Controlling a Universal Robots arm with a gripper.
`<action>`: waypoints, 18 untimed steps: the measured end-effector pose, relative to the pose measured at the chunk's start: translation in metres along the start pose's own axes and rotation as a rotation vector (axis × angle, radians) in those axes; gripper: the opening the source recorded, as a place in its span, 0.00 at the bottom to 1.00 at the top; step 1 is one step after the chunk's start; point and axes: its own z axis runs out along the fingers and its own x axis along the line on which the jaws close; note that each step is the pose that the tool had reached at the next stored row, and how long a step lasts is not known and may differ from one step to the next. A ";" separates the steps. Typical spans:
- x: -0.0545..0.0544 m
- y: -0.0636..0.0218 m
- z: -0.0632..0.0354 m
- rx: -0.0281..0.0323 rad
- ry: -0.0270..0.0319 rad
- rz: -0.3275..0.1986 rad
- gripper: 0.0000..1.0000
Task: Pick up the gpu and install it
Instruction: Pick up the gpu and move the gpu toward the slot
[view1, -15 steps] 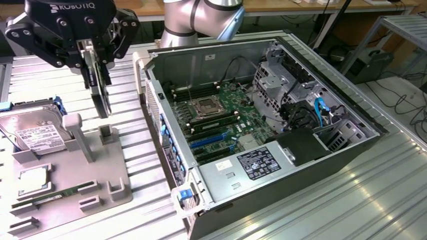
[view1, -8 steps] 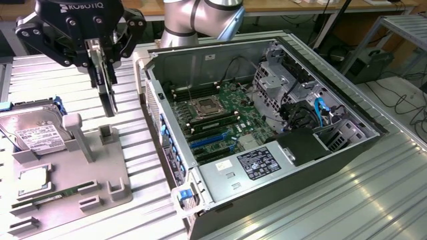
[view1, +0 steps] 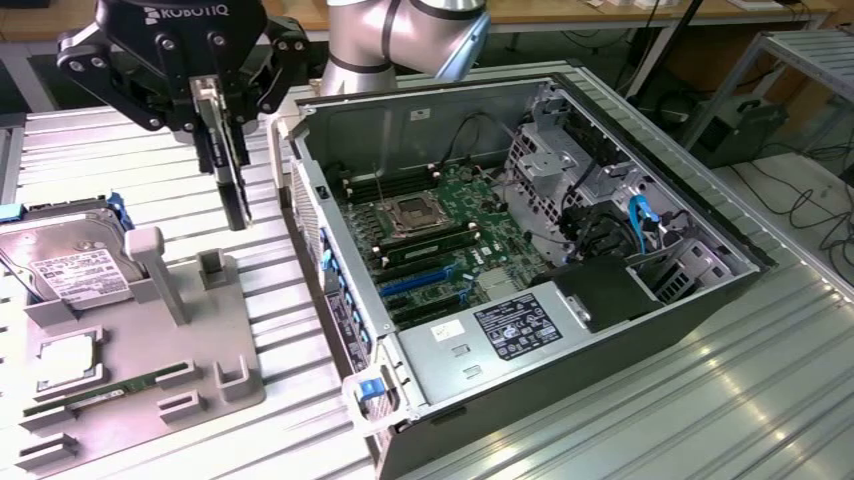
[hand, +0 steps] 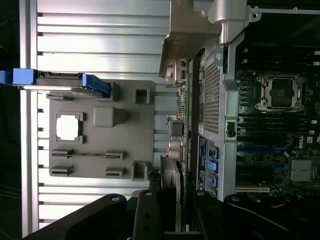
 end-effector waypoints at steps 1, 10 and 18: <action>-0.001 0.0000 0.0000 0.0000 0.0000 0.000 0.28; -0.012 -0.0002 0.0002 0.0000 0.0000 0.000 0.28; -0.019 -0.0004 0.0004 0.0000 0.0000 0.000 0.28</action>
